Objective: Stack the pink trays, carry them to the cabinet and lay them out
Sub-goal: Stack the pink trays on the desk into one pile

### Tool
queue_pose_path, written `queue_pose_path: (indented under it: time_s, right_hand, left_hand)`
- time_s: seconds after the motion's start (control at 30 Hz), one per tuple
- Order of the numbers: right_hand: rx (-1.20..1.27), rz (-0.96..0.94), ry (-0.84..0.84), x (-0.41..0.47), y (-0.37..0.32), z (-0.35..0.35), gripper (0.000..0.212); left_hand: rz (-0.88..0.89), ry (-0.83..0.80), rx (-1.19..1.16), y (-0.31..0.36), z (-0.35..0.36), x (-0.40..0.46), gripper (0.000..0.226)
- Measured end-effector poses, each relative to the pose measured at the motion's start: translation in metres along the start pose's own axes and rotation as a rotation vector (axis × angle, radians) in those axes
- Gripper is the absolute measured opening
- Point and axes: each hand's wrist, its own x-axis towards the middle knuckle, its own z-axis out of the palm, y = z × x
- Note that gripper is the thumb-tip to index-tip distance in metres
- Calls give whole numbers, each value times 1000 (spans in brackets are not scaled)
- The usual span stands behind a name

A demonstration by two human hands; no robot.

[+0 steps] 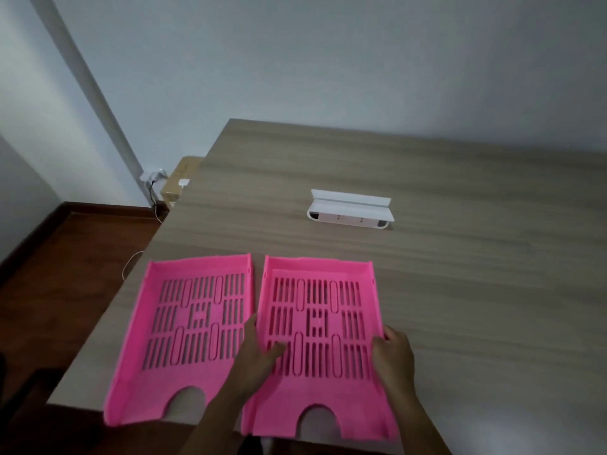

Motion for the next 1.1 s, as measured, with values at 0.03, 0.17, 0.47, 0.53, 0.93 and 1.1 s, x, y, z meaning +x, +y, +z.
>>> queue_pose_path:
  time_s: [0.03, 0.17, 0.47, 0.53, 0.93, 1.1]
  right_hand:
    - [-4, -6, 8, 1, 0, -2, 35]
    - [15, -18, 55, 6, -7, -13, 31]
    - [24, -29, 22, 17, 0, -1, 37]
    - [26, -24, 12, 19, 1, 0, 37]
    - [54, -43, 12, 10, 2, 5, 37]
    - [55, -40, 101, -5, -8, 5, 34]
  left_hand:
    - [0, -1, -18, -1, 2, 2, 64]
    - [7, -4, -15, 0, 5, 7, 74]
    - [0, 34, 63, 3, 2, 17, 76]
    - [11, 64, 78, -11, -3, 29, 78]
    - [5, 46, 176, -4, 3, 22, 74]
    - [11, 53, 141, -16, -8, 31, 73]
